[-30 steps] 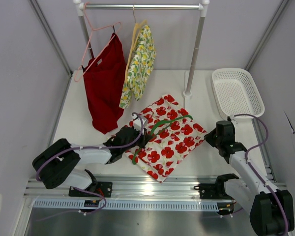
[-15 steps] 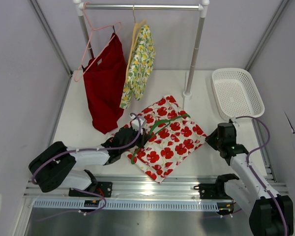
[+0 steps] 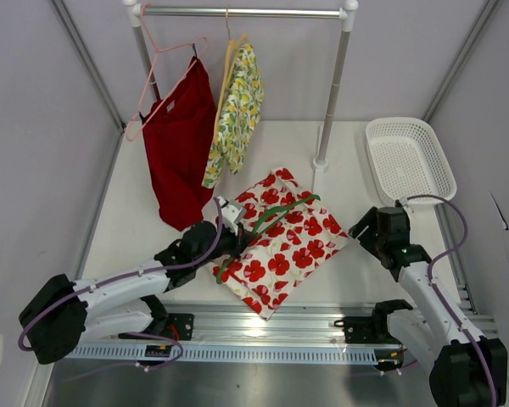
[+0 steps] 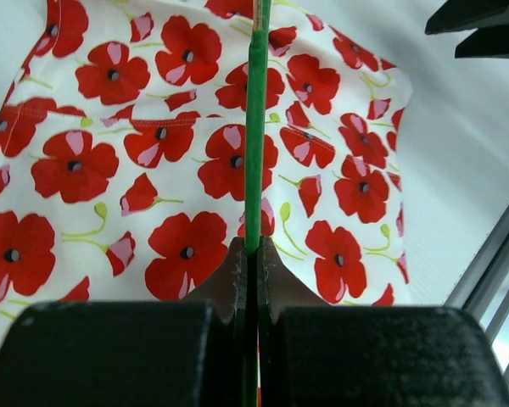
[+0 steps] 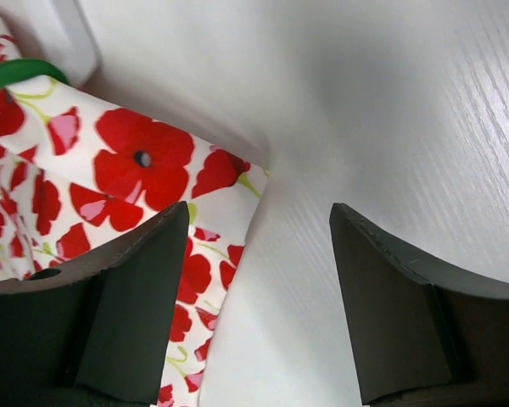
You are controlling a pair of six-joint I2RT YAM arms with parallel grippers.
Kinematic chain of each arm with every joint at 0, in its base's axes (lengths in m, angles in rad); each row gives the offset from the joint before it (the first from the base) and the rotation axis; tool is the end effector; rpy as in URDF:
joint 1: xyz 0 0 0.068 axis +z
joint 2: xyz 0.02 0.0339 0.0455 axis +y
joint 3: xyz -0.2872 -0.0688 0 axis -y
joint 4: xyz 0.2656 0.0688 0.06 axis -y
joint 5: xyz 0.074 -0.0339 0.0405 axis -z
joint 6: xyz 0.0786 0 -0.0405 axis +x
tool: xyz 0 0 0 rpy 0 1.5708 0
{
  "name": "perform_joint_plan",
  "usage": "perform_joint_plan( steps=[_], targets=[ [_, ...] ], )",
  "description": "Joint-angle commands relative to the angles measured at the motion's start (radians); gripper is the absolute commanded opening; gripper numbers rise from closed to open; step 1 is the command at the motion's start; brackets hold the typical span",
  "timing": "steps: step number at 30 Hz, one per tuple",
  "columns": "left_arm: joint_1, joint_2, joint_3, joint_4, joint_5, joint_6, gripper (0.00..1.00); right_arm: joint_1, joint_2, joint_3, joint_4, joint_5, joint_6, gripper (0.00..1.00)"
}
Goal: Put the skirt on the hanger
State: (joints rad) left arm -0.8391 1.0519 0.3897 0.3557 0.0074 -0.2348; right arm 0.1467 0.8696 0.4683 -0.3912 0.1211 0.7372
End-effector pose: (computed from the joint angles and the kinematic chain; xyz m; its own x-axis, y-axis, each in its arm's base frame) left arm 0.1796 -0.2008 0.2009 -0.3703 0.0641 -0.9267 0.6813 0.6969 -0.2240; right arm 0.2085 0.0212 0.1762 -0.5627 0.5914 -0.5776 0.4282 0.8062 0.4083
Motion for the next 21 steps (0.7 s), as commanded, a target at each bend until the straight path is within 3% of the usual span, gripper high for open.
perform_joint_plan(
  steps=[1,21],
  targets=[
    [-0.012,-0.05,0.093,-0.037,-0.027,0.026,0.0,-0.004,-0.026,0.088,-0.021,-0.006,-0.033,0.73],
    [-0.02,-0.067,0.477,-0.411,-0.015,0.049,0.0,-0.002,0.065,0.185,0.077,-0.159,-0.05,0.73]
  ],
)
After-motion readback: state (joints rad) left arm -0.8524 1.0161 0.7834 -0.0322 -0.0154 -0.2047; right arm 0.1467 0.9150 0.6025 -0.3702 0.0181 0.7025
